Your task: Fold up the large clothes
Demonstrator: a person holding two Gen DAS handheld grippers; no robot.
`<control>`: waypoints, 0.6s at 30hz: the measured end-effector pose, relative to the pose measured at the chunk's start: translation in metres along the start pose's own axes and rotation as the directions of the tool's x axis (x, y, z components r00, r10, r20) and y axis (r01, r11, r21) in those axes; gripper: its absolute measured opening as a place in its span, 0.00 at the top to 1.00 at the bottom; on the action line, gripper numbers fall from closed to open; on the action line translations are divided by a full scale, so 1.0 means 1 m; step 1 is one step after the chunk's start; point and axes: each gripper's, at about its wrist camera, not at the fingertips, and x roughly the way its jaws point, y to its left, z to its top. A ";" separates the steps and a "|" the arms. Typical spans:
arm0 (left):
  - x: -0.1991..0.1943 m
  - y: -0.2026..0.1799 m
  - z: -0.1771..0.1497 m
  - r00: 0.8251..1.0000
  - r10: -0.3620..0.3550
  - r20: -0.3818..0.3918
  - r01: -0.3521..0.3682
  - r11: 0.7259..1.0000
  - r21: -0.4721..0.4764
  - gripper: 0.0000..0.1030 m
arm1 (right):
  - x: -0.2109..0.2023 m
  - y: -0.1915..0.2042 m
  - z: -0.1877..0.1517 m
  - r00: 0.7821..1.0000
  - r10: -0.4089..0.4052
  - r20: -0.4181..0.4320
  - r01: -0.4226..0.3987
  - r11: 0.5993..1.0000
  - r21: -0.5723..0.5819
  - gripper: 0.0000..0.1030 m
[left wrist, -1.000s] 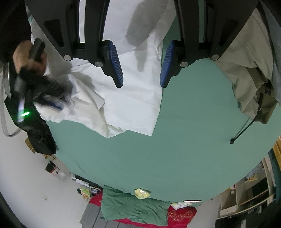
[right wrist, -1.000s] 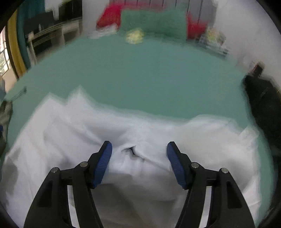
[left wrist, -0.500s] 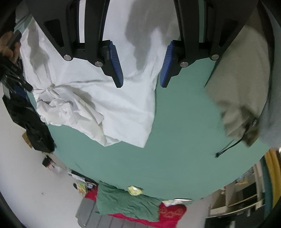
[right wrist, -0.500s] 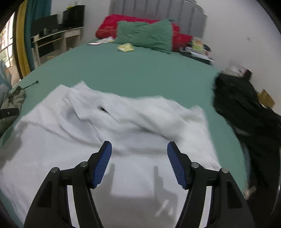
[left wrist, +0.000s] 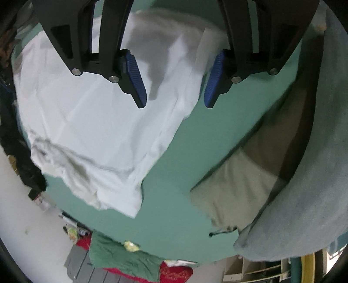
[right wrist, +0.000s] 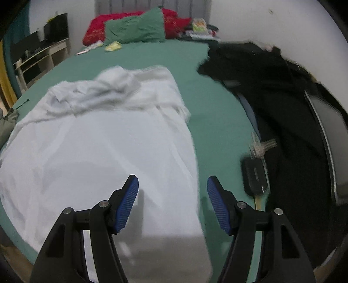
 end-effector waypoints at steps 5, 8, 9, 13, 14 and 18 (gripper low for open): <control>0.007 0.001 -0.013 0.996 0.086 -0.036 -0.084 0.995 0.054 0.40 | 0.017 -0.017 -0.026 0.991 0.097 -0.094 -0.086 0.990 0.109 0.36; 0.006 -0.001 -0.017 0.993 0.111 -0.031 -0.108 0.991 0.080 0.39 | 0.015 -0.011 -0.032 0.992 0.097 -0.075 -0.090 0.992 0.090 0.37; 0.006 -0.003 -0.019 0.992 0.122 -0.028 -0.119 0.989 0.093 0.39 | 0.014 -0.008 -0.033 0.991 0.109 -0.073 -0.103 0.991 0.081 0.41; 0.005 -0.012 -0.027 0.987 0.156 -0.030 -0.151 0.980 0.127 0.39 | 0.012 0.006 -0.039 0.984 0.167 -0.062 -0.164 0.985 0.049 0.82; 0.005 -0.016 -0.029 0.987 0.160 -0.033 -0.154 0.978 0.141 0.39 | 0.010 0.008 -0.039 0.982 0.177 -0.062 -0.175 0.984 0.047 0.90; -0.004 -0.025 -0.039 0.991 0.126 -0.035 -0.118 0.978 0.173 0.53 | 0.007 0.010 -0.042 0.977 0.207 -0.046 -0.204 0.977 0.069 0.95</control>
